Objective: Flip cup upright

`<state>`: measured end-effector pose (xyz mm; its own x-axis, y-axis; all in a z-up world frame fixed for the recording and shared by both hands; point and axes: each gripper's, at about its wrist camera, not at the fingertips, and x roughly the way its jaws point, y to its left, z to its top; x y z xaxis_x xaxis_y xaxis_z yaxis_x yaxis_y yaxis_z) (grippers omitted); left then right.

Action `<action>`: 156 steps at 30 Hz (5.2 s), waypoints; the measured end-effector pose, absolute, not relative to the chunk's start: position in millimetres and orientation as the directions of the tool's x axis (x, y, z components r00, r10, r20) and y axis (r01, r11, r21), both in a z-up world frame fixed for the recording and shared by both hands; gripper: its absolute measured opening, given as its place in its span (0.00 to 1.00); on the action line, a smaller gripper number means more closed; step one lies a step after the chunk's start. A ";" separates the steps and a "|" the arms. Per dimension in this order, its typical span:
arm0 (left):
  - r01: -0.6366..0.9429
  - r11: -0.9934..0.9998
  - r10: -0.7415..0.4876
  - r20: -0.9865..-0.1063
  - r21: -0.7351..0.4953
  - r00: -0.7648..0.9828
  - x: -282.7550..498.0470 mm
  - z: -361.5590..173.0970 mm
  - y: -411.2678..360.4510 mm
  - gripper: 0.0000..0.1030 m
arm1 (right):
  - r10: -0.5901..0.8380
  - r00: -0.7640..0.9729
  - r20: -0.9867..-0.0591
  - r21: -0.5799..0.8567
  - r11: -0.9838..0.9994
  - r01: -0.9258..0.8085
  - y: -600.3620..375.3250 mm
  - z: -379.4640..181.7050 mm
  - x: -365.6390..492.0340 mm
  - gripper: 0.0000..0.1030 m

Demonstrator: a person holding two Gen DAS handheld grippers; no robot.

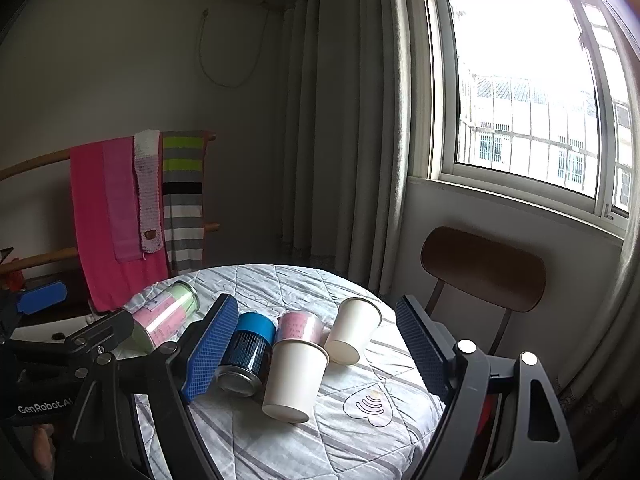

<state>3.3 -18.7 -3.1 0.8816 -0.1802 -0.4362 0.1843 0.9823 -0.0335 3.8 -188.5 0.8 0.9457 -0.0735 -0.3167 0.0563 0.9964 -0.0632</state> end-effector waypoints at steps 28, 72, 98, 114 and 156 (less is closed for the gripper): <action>0.213 0.976 -0.156 -0.561 0.036 0.813 64.2 -15.2 14.9 1.00 | -0.063 0.912 -0.405 -0.024 0.998 0.058 -178.5 -6.7 32.8 0.80; 0.340 0.937 -0.210 -0.900 -0.074 0.383 177.3 -116.7 18.9 0.69 | -0.065 0.823 -0.565 -0.072 0.997 0.029 -153.2 -38.2 83.1 0.80; 0.413 0.901 -0.324 -0.839 -0.132 0.438 34.6 -94.3 45.5 0.84 | 0.117 0.625 -0.772 0.111 0.993 -0.049 -115.9 -41.4 100.5 0.80; 0.187 0.978 -0.183 -0.814 -0.094 0.551 81.6 -83.4 136.5 0.93 | 0.233 0.456 -0.859 0.275 0.961 0.027 -103.9 -69.6 111.4 0.80; 0.181 0.980 -0.166 -0.829 -0.080 0.534 104.3 -99.8 137.3 0.96 | 0.367 0.199 -0.909 0.386 0.920 0.065 -80.7 -144.5 198.6 0.71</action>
